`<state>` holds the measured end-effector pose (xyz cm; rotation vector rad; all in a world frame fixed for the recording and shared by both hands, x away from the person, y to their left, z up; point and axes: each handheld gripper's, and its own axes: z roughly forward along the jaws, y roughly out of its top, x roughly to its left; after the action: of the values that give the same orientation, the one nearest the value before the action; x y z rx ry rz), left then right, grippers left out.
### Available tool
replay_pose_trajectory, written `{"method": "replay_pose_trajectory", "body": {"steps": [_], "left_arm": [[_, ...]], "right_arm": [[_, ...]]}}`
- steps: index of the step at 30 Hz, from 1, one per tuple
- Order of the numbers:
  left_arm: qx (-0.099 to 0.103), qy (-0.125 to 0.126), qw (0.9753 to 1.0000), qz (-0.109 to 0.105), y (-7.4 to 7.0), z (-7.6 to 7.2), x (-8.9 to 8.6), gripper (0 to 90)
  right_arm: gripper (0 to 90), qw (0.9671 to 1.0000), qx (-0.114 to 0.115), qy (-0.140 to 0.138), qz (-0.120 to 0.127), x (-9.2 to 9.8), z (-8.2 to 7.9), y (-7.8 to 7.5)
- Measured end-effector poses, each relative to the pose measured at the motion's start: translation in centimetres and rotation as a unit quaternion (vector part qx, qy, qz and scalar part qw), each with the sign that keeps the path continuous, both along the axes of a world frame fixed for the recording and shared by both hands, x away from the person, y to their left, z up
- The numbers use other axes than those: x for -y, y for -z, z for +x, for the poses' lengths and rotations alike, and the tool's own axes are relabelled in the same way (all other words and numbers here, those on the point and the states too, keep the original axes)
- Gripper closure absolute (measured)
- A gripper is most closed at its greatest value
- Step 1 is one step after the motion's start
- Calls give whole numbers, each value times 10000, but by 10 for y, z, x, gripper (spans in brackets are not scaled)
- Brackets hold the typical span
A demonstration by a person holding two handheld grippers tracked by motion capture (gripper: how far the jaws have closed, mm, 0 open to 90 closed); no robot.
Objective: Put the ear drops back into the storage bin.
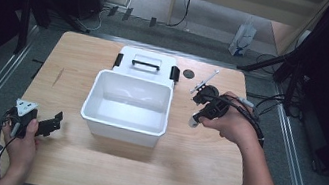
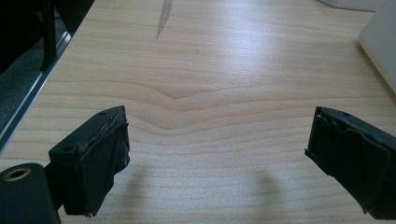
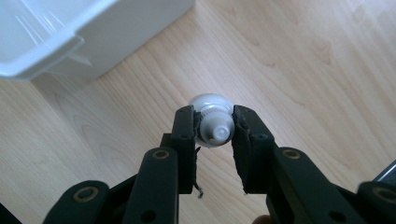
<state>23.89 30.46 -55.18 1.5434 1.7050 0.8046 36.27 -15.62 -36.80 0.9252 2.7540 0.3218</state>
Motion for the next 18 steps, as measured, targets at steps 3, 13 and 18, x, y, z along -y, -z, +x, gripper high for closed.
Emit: {"method": "replay_pose_trajectory", "body": {"steps": [3, 13, 18], "left_arm": [[1, 7, 10000, 5, 0, 0, 0, 63], [-28, -19, 10000, 26, 0, 1, 1, 63], [-40, -4, 10000, 45, 0, 1, 1, 23]], "right_arm": [[721, 9999, 110, -45, 88, -4, 0, -11], [721, 9982, 420, -346, 259, -29, 0, -43], [720, 9968, 498, -555, 281, -47, 1, -51]]}}
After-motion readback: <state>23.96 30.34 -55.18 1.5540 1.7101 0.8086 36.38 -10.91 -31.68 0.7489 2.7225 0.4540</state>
